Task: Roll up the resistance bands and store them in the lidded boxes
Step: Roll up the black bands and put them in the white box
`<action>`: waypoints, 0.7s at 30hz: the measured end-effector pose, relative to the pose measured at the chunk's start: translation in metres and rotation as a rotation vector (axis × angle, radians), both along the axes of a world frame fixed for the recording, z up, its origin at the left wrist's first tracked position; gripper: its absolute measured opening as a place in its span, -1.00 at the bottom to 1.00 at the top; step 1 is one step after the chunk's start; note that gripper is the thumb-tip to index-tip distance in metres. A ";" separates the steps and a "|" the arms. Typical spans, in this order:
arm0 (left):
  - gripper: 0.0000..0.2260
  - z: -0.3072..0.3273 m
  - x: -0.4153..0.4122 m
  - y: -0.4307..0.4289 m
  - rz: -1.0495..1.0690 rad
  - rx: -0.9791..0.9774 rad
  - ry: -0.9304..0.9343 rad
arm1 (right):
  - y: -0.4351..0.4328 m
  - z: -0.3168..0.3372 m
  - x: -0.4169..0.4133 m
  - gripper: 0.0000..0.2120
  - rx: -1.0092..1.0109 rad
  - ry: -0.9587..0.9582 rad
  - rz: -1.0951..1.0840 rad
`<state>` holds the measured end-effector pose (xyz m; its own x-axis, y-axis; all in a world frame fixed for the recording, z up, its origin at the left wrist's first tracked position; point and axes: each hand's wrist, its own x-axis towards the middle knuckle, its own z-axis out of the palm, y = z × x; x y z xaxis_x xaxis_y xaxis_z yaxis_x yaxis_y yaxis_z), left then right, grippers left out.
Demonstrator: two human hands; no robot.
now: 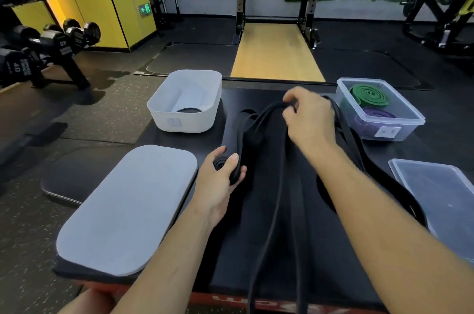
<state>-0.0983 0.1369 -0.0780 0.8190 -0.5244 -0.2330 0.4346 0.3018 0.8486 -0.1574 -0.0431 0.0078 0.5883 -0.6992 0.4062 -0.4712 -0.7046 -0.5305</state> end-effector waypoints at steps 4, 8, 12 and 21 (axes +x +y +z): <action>-0.67 -0.001 0.000 0.000 0.019 -0.027 0.010 | -0.027 -0.001 0.027 -0.68 0.150 -0.102 0.020; -0.76 -0.001 0.001 -0.002 0.026 -0.018 0.002 | -0.023 -0.031 0.010 -0.67 0.295 0.142 0.118; -0.72 -0.003 0.000 -0.004 0.025 -0.015 -0.017 | -0.012 -0.046 -0.022 -0.58 0.218 0.307 0.048; -0.68 -0.002 -0.003 -0.003 0.016 -0.001 -0.055 | 0.019 -0.034 -0.044 0.27 0.229 0.792 -0.108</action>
<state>-0.1011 0.1337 -0.0799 0.8390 -0.5109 -0.1871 0.3824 0.3091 0.8708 -0.2016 -0.0240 -0.0264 0.5650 -0.7834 -0.2590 -0.8243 -0.5491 -0.1376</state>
